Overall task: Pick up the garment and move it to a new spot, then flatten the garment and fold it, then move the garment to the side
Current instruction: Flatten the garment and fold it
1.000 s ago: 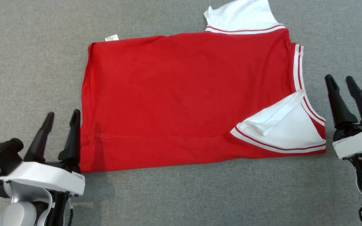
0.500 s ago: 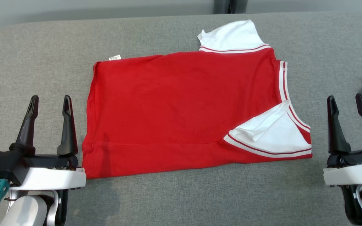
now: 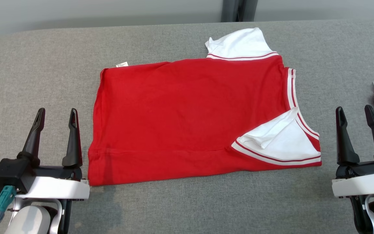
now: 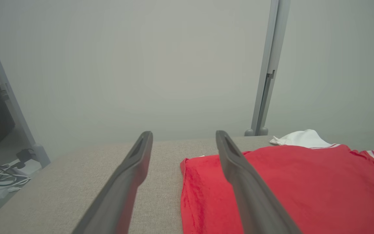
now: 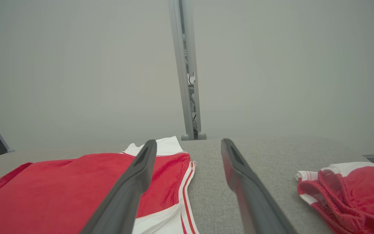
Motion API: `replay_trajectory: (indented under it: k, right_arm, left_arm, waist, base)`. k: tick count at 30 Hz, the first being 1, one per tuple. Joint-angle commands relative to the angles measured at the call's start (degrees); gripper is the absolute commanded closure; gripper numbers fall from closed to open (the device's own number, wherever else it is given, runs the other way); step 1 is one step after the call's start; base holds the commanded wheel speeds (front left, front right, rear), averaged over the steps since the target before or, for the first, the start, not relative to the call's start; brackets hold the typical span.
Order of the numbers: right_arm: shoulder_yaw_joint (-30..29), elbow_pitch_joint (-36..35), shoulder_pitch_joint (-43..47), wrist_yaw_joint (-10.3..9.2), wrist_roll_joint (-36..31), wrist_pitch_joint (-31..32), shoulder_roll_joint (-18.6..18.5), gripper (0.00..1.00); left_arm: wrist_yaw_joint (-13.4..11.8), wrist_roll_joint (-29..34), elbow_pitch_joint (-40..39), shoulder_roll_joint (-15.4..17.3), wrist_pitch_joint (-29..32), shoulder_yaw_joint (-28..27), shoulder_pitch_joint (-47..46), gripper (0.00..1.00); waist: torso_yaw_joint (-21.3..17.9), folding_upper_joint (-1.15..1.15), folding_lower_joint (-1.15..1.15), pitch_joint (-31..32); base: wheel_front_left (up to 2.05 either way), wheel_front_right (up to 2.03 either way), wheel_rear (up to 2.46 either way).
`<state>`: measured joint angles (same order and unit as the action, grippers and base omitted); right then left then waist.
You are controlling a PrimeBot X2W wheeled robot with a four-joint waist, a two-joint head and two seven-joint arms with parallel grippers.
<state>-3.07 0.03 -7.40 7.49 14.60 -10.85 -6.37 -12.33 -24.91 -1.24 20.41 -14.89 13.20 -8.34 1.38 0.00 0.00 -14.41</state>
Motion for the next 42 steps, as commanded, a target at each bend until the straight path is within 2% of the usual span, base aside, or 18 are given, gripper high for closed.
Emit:
replay_trajectory:
  k: [1,9,20,28,29,30,31,32,38,42]
  right_arm:
    - [-0.1,0.2,0.3,0.0,0.2,0.2,-0.3,0.0]
    - [0.3,6.3,2.1,0.0,0.6,2.6,-0.3,0.0]
    - [2.8,17.4,-0.3,0.0,2.5,2.0,0.3,0.0]
    - [5.8,23.3,-3.0,0.0,5.3,3.8,0.1,0.0]
    - [6.1,23.6,-3.3,0.0,5.6,3.7,0.1,0.33]
    - [6.3,23.9,-3.4,0.0,5.9,3.9,0.0,0.67]
    - [6.5,24.2,-3.5,0.0,6.3,4.4,0.1,0.92]
    - [6.5,24.2,-3.6,0.0,6.6,4.4,0.1,1.0]
    - [6.6,21.8,-2.2,-0.01,8.3,5.5,-0.2,1.0]
    - [5.8,16.7,0.5,-0.01,9.3,6.8,0.0,1.0]
  left_arm:
    - [0.2,0.5,0.3,0.3,-0.2,0.0,0.3,0.0]
    - [1.5,-0.9,4.1,-1.0,1.2,2.9,3.3,0.0]
    - [3.3,-5.3,13.1,-4.2,2.7,4.3,5.3,0.0]
    - [6.4,-9.6,18.1,-5.8,6.5,5.2,4.1,0.0]
    - [7.1,-10.1,18.4,-6.0,7.3,5.5,3.9,0.35]
    - [7.6,-10.4,18.5,-6.0,8.1,5.8,3.8,0.64]
    - [8.0,-10.6,18.5,-5.9,8.5,6.0,3.8,0.92]
    - [8.3,-10.9,18.4,-5.8,9.1,6.3,3.8,1.0]
    - [8.0,-11.3,16.1,-3.7,11.7,6.2,4.5,1.0]
    - [7.0,-11.4,12.3,-1.4,14.2,5.9,5.9,1.0]
  waist:
    - [0.1,0.0,0.0,0.0]
    - [0.4,0.0,0.0,-0.8]
    - [0.4,0.0,0.0,-3.4]
    - [0.8,0.0,0.0,-4.2]
    - [0.8,0.0,0.0,-4.2]
    - [0.8,0.0,0.0,-4.2]
    - [0.8,0.0,0.0,-4.2]
    - [0.8,0.0,0.0,-4.2]
    - [0.7,0.0,0.0,-4.0]
    - [0.8,0.0,0.0,-3.6]
  base:
    - [0.0,0.0,0.0]
    - [0.0,0.0,0.0]
    - [0.0,0.0,0.0]
    - [0.0,0.0,0.0]
    - [0.0,0.0,0.0]
    - [0.0,0.0,0.0]
    - [0.0,0.0,0.0]
    - [0.0,0.0,0.0]
    - [0.0,0.0,0.0]
    - [0.0,0.0,0.0]
